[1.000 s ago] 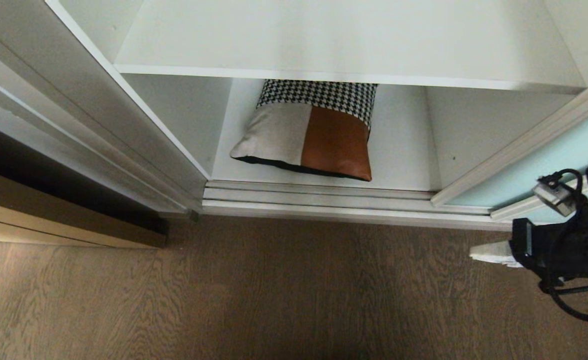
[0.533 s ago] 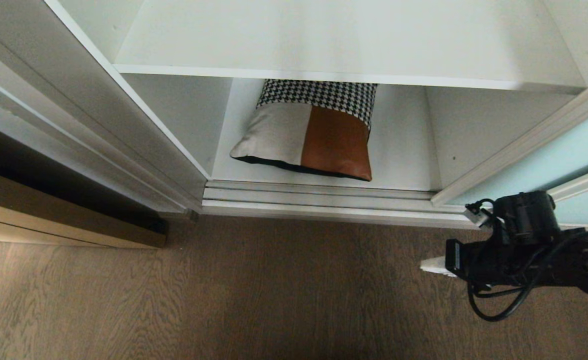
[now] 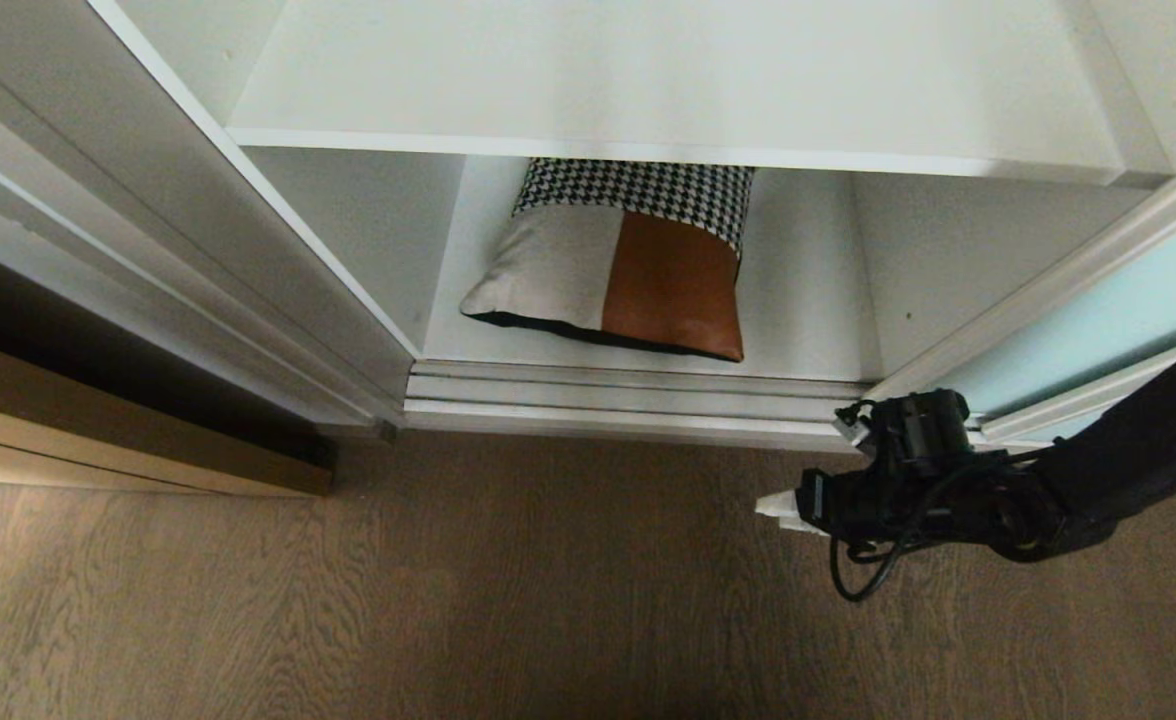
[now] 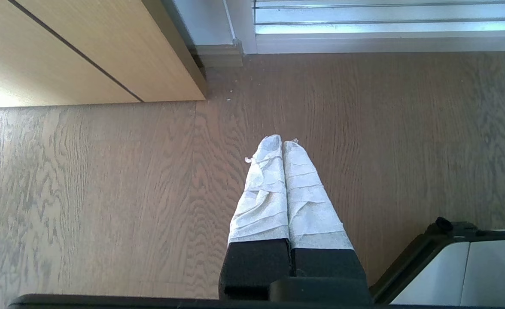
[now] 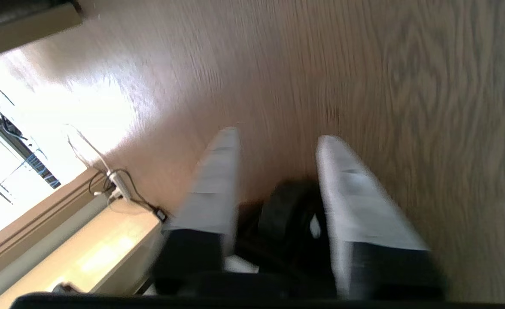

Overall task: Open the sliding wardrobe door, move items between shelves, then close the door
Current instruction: Place the pillow on the higher shelf

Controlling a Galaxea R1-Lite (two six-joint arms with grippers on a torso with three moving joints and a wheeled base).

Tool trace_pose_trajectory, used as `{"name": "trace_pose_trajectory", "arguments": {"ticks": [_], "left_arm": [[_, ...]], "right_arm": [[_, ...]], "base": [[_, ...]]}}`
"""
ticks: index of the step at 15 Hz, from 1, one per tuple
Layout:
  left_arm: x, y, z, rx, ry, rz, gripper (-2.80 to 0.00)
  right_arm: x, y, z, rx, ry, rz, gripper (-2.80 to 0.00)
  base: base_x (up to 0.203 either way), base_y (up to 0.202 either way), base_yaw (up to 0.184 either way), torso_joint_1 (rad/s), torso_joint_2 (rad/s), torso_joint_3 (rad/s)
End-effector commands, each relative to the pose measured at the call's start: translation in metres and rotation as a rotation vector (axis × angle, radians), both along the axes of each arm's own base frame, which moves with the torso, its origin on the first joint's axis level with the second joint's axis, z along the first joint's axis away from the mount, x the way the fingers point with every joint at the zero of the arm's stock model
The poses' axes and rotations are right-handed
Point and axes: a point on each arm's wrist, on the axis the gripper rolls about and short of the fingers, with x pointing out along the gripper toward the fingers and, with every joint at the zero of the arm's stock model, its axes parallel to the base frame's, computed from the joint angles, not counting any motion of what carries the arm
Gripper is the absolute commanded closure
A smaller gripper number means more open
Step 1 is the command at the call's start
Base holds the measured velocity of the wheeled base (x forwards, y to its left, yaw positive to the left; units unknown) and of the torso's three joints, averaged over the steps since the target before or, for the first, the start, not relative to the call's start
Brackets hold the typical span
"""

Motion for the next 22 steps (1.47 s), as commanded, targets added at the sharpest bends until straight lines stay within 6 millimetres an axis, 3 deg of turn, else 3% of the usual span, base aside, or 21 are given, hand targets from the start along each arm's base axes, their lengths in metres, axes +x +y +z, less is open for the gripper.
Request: {"name": "trace_pose_trajectory", "arguments": {"ticks": [1, 4, 8, 10, 16, 22], "left_arm": [[0.0, 0.0, 0.0, 0.0, 0.0, 0.0, 0.0], [0.0, 0.0, 0.0, 0.0, 0.0, 0.0, 0.0], [0.0, 0.0, 0.0, 0.0, 0.0, 0.0, 0.0], [0.0, 0.0, 0.0, 0.0, 0.0, 0.0, 0.0], [0.0, 0.0, 0.0, 0.0, 0.0, 0.0, 0.0], [0.0, 0.0, 0.0, 0.0, 0.0, 0.0, 0.0]], "right_arm": [[0.025, 0.007, -0.017, 0.007, -0.003, 0.002, -2.8], [0.05, 0.016, -0.012, 0.024, -0.07, 0.012, -2.8], [0.069, 0.022, 0.015, 0.102, -0.169, 0.095, -2.8], [0.08, 0.024, 0.017, 0.111, -0.205, 0.103, -2.8], [0.119, 0.025, 0.017, 0.157, -0.447, 0.08, -2.8], [0.147, 0.019, 0.047, 0.161, -0.624, 0.014, -2.8]], "base": [[0.0, 0.0, 0.0, 0.0, 0.0, 0.0], [0.0, 0.0, 0.0, 0.0, 0.0, 0.0], [0.0, 0.0, 0.0, 0.0, 0.0, 0.0], [0.0, 0.0, 0.0, 0.0, 0.0, 0.0], [0.0, 0.0, 0.0, 0.0, 0.0, 0.0], [0.0, 0.0, 0.0, 0.0, 0.0, 0.0]]}}
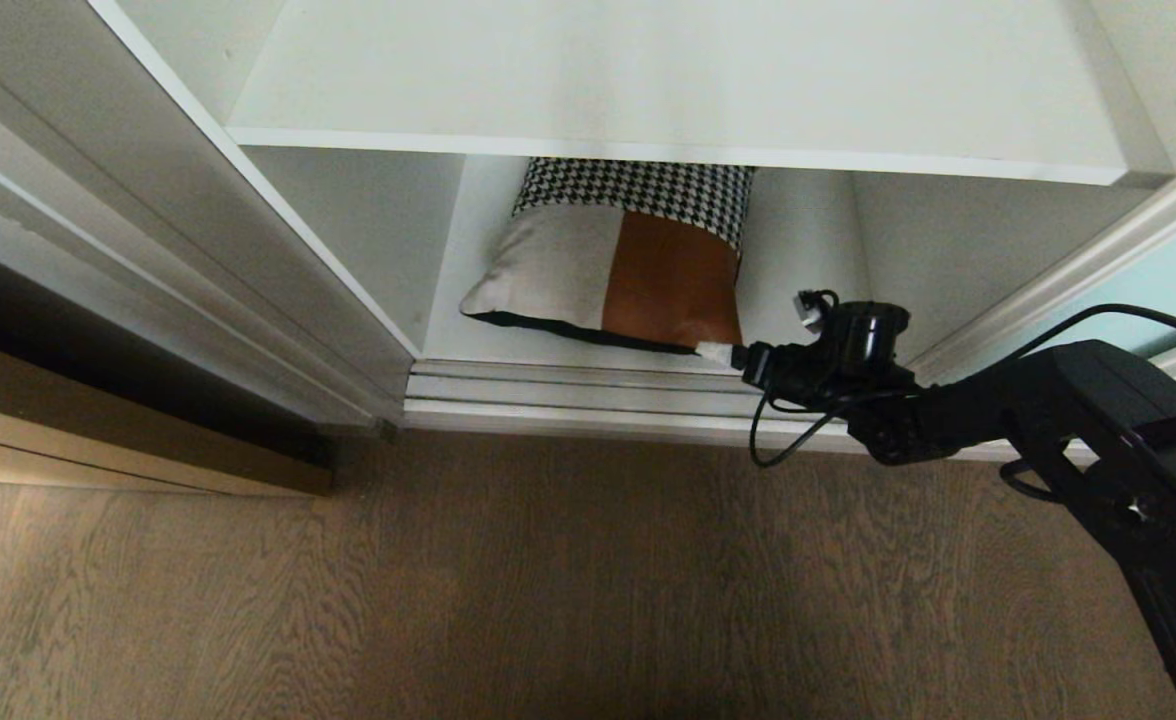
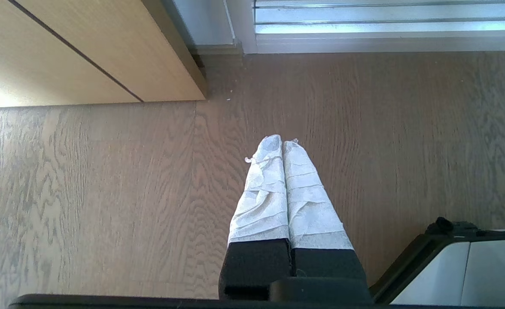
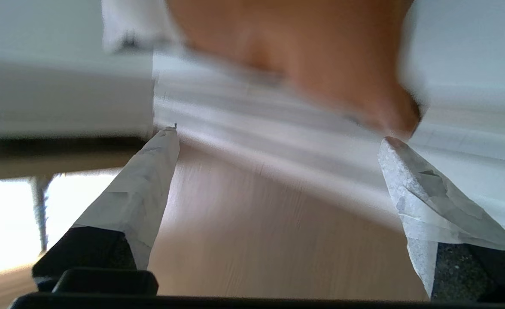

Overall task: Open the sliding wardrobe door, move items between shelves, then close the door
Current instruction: Place the pillow on the higher shelf

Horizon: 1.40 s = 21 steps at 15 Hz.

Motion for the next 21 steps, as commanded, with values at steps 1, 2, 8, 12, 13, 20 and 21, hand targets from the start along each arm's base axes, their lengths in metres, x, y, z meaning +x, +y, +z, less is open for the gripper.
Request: {"name": "trace_pose_trajectory", "arguments": {"ticks": [1, 2, 8, 12, 13, 20, 21], "left_arm": [[0.0, 0.0, 0.0, 0.0, 0.0, -0.001, 0.0], [0.0, 0.0, 0.0, 0.0, 0.0, -0.001, 0.0], [0.0, 0.0, 0.0, 0.0, 0.0, -0.001, 0.0], [0.0, 0.0, 0.0, 0.0, 0.0, -0.001, 0.0], [0.0, 0.0, 0.0, 0.0, 0.0, -0.001, 0.0], [0.0, 0.0, 0.0, 0.0, 0.0, -0.001, 0.0], [0.0, 0.0, 0.0, 0.0, -0.001, -0.001, 0.0]], "right_arm": [[0.013, -0.003, 0.0, 0.009, -0.043, -0.027, -2.8], [0.017, -0.005, -0.005, 0.007, -0.044, -0.036, -2.8], [0.031, -0.015, -0.019, 0.003, -0.065, -0.059, -2.8], [0.029, -0.016, -0.012, 0.011, -0.076, -0.055, -2.8], [0.03, -0.018, -0.011, 0.012, -0.079, -0.056, -2.8], [0.033, -0.028, -0.015, 0.013, -0.09, -0.049, 0.0], [0.033, -0.029, -0.016, 0.015, -0.104, -0.051, 0.0]], "base": [[0.0, 0.0, 0.0, 0.0, 0.0, 0.0], [0.0, 0.0, 0.0, 0.0, 0.0, 0.0], [0.0, 0.0, 0.0, 0.0, 0.0, 0.0], [0.0, 0.0, 0.0, 0.0, 0.0, 0.0], [0.0, 0.0, 0.0, 0.0, 0.0, 0.0], [0.0, 0.0, 0.0, 0.0, 0.0, 0.0], [0.0, 0.0, 0.0, 0.0, 0.0, 0.0]]}}
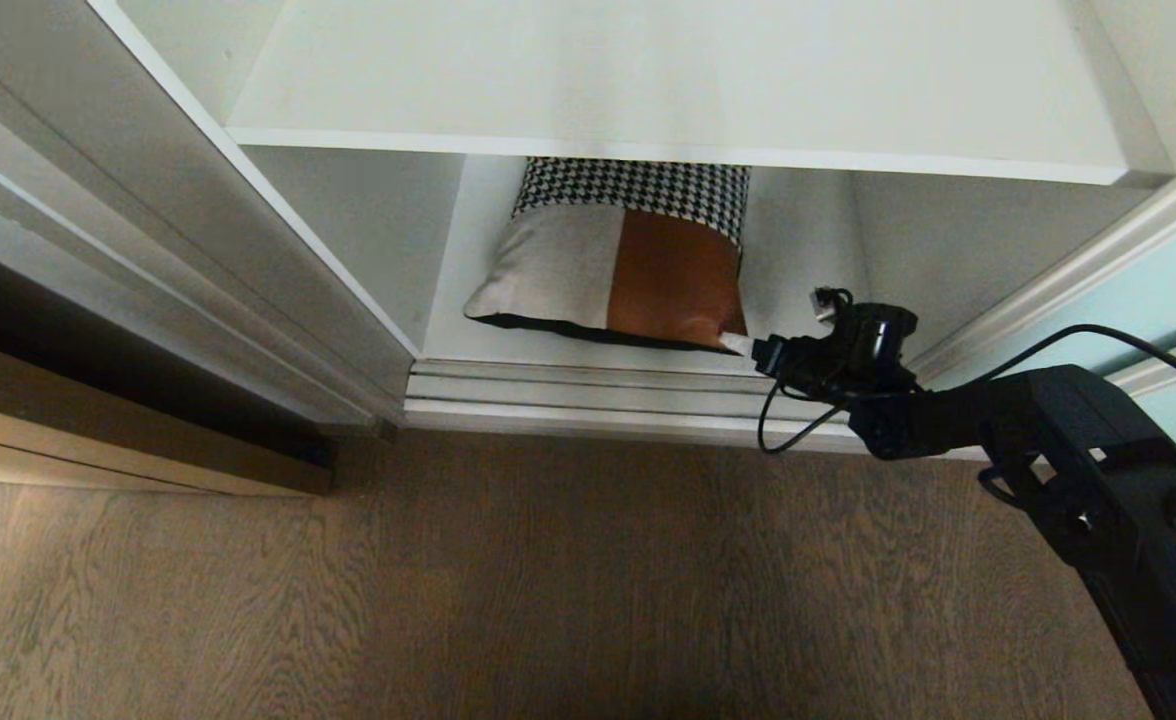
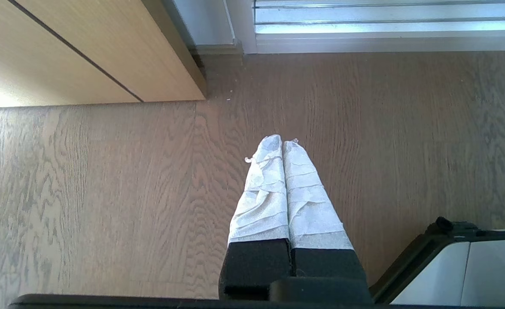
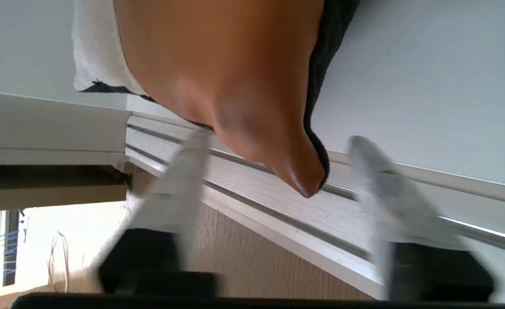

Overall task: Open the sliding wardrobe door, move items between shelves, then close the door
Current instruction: Place the pillow on the higher shelf

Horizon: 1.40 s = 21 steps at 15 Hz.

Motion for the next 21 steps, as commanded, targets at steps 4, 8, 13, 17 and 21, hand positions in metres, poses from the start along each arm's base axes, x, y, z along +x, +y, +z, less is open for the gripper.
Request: {"name": "trace_pose_trajectory", "arguments": {"ticks": [4, 8, 13, 17, 21], "left_arm": [[0.0, 0.0, 0.0, 0.001, 0.0, 0.0, 0.0], [0.0, 0.0, 0.0, 0.001, 0.0, 0.0, 0.0], [0.0, 0.0, 0.0, 0.001, 0.0, 0.0, 0.0], [0.0, 0.0, 0.0, 0.001, 0.0, 0.0, 0.0], [0.0, 0.0, 0.0, 0.001, 0.0, 0.0, 0.0]], "right_arm": [[0.002, -0.001, -0.006, 0.005, -0.016, 0.005, 0.0], [0.002, -0.001, -0.011, 0.005, -0.007, 0.019, 0.0], [-0.004, -0.004, -0.011, 0.014, 0.045, 0.001, 0.0], [-0.037, -0.036, -0.008, 0.0, 0.175, -0.057, 0.0], [-0.062, -0.07, -0.002, 0.01, 0.201, -0.127, 0.0]], "base": [[0.0, 0.0, 0.0, 0.0, 0.0, 0.0], [0.0, 0.0, 0.0, 0.0, 0.0, 0.0], [0.0, 0.0, 0.0, 0.0, 0.0, 0.0], [0.0, 0.0, 0.0, 0.0, 0.0, 0.0], [0.0, 0.0, 0.0, 0.0, 0.0, 0.0]]}}
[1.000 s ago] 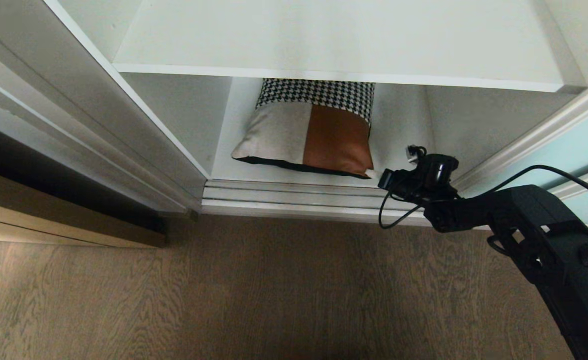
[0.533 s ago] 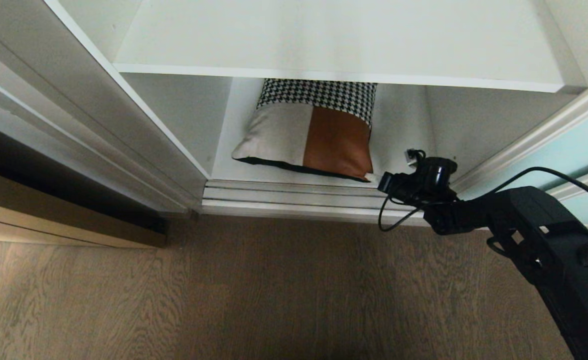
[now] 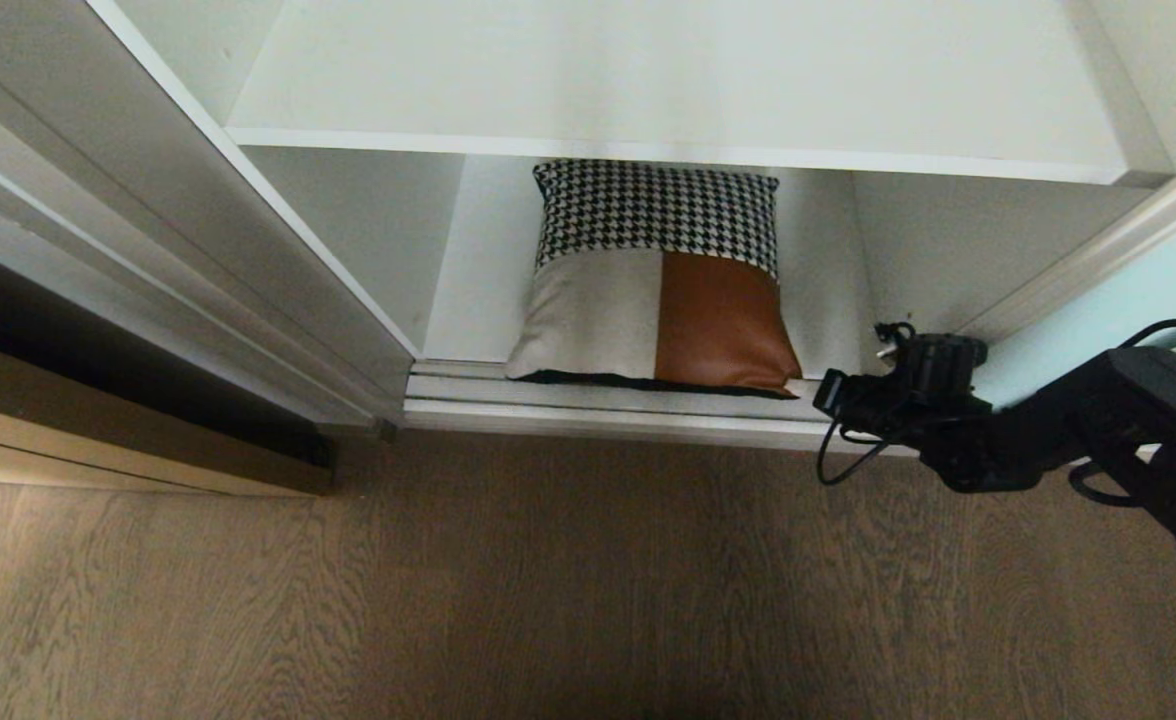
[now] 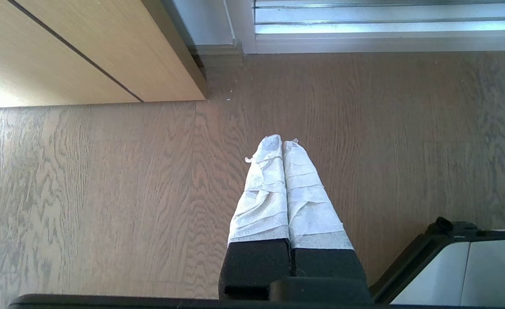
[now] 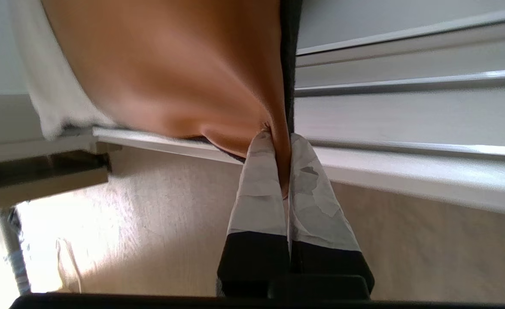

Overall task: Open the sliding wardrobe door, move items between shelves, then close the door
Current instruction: Place the pillow on the higher shelf

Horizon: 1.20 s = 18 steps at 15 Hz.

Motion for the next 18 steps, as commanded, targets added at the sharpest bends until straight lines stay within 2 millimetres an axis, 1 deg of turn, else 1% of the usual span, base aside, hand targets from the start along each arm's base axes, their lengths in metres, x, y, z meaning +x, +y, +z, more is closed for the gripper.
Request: {"name": "trace_pose_trajectory", "arguments": {"ticks": [1, 2, 4, 5, 6, 10, 12, 13, 14, 15, 16, 17, 18], "left_arm": [[0.0, 0.0, 0.0, 0.001, 0.0, -0.001, 0.0], [0.0, 0.0, 0.0, 0.0, 0.0, 0.0, 0.0], [0.0, 0.0, 0.0, 0.013, 0.004, 0.0, 0.0], [0.0, 0.0, 0.0, 0.014, 0.004, 0.0, 0.0], [0.0, 0.0, 0.0, 0.005, 0.003, 0.0, 0.0], [-0.001, 0.0, -0.001, 0.036, 0.045, 0.003, 0.0], [0.001, 0.0, 0.001, 0.047, 0.074, 0.001, 0.0], [0.002, 0.0, 0.008, 0.045, 0.082, 0.004, 0.0], [0.004, 0.0, 0.027, 0.036, 0.082, 0.01, 0.0], [0.01, 0.0, 0.049, 0.011, 0.109, 0.016, 0.0], [0.022, 0.0, 0.067, -0.018, 0.159, 0.021, 0.0], [0.04, 0.0, 0.086, -0.051, 0.228, 0.025, 0.0], [0.061, 0.0, 0.099, -0.083, 0.3, 0.028, 0.0]], "right_arm": [[-0.016, -0.012, 0.021, 0.003, -0.02, -0.022, 0.0], [-0.017, -0.013, 0.022, 0.004, -0.025, -0.022, 0.0], [-0.023, -0.013, 0.017, 0.006, -0.013, -0.023, 0.0], [-0.025, -0.017, 0.014, 0.008, -0.024, -0.029, 0.0], [-0.026, -0.021, 0.011, 0.008, -0.034, -0.037, 0.0], [-0.031, -0.022, 0.006, 0.036, -0.04, -0.042, 0.0], [-0.031, -0.024, -0.003, 0.052, -0.048, -0.04, 0.0], [-0.03, -0.024, -0.007, 0.053, -0.048, -0.038, 0.0], [-0.029, -0.023, -0.009, 0.053, -0.044, -0.035, 0.0], [-0.029, -0.022, -0.011, 0.051, -0.045, -0.035, 0.0], [-0.029, -0.022, -0.012, 0.052, -0.046, -0.033, 0.0], [-0.03, -0.023, -0.013, 0.051, -0.048, -0.034, 0.0], [-0.03, -0.023, -0.013, 0.052, -0.055, -0.033, 0.0]], "base": [[0.0, 0.0, 0.0, 0.0, 0.0, 0.0], [0.0, 0.0, 0.0, 0.0, 0.0, 0.0], [0.0, 0.0, 0.0, 0.0, 0.0, 0.0], [0.0, 0.0, 0.0, 0.0, 0.0, 0.0], [0.0, 0.0, 0.0, 0.0, 0.0, 0.0], [0.0, 0.0, 0.0, 0.0, 0.0, 0.0], [0.0, 0.0, 0.0, 0.0, 0.0, 0.0], [0.0, 0.0, 0.0, 0.0, 0.0, 0.0], [0.0, 0.0, 0.0, 0.0, 0.0, 0.0], [0.0, 0.0, 0.0, 0.0, 0.0, 0.0], [0.0, 0.0, 0.0, 0.0, 0.0, 0.0], [0.0, 0.0, 0.0, 0.0, 0.0, 0.0], [0.0, 0.0, 0.0, 0.0, 0.0, 0.0]]}}
